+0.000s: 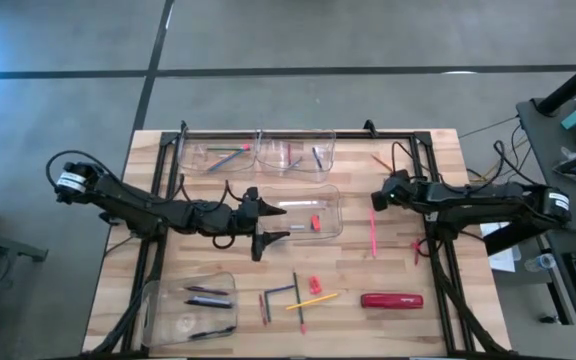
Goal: Sort crayons/erasers/pens/pencils in bins
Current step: Put the gray crayon into the top right transparent bin
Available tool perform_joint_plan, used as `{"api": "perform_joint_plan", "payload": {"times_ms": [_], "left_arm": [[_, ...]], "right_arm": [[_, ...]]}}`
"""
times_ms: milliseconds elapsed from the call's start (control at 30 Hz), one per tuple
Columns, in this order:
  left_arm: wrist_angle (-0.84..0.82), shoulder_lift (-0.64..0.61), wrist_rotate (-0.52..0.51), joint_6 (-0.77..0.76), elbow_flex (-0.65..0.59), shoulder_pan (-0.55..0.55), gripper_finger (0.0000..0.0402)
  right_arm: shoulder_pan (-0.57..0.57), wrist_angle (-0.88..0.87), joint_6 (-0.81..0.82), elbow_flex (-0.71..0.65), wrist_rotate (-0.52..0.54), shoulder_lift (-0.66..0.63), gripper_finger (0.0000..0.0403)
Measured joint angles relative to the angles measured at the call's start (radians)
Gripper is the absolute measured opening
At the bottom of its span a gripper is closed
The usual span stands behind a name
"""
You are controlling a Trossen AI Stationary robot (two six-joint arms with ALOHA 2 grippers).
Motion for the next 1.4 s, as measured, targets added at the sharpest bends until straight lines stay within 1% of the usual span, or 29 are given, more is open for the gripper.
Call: {"api": "perform_joint_plan", "payload": {"times_ms": [133, 333, 400, 500, 567, 667, 800, 967, 1067, 1167, 1300, 1400], "left_arm": [[0.0, 0.0, 0.0, 0.0, 0.0, 0.0, 0.0267], [0.034, 0.0, 0.001, 0.0, 0.001, -0.002, 0.0267], [0.049, 0.0, 0.001, 0.0, 0.001, -0.002, 0.0267], [0.05, 0.0, 0.002, 0.0, 0.005, -0.002, 0.0267], [0.052, 0.0, 0.002, 0.0, 0.006, -0.002, 0.0267], [0.053, 0.0, 0.001, 0.0, 0.005, -0.002, 0.0267], [0.053, 0.0, 0.001, 0.0, 0.007, -0.002, 0.0267], [0.058, 0.0, 0.001, 0.0, 0.006, -0.002, 0.0267], [0.058, 0.0, 0.001, 0.0, 0.005, -0.002, 0.0267], [0.05, 0.0, 0.002, 0.0, 0.005, -0.002, 0.0267], [0.033, 0.0, 0.005, 0.0, 0.004, -0.003, 0.0267], [0.032, 0.0, 0.006, 0.0, 0.004, -0.003, 0.0267]], "right_arm": [[0.0, -0.036, -0.034, 0.061, -0.007, 0.002, 0.0018], [0.002, -0.023, -0.054, 0.154, -0.003, 0.002, 0.0018], [0.003, 0.018, -0.081, 0.182, 0.002, 0.002, 0.0018], [0.003, 0.142, -0.173, 0.214, -0.011, 0.003, 0.0018], [0.002, 0.222, -0.219, 0.239, -0.049, 0.003, 0.0018], [-0.011, 0.293, -0.27, 0.292, -0.12, 0.025, 0.0018], [-0.04, 0.308, -0.317, 0.404, -0.171, 0.12, 0.0018], [-0.065, 0.305, -0.412, 0.561, -0.26, 0.323, 0.0018], [-0.068, 0.333, -0.506, 0.647, -0.27, 0.439, 0.0018], [-0.076, 0.334, -0.535, 0.729, -0.271, 0.531, 0.0018], [-0.084, 0.316, -0.554, 0.818, -0.277, 0.608, 0.0023], [-0.084, 0.251, -0.556, 0.876, -0.306, 0.636, 0.0045]]}}
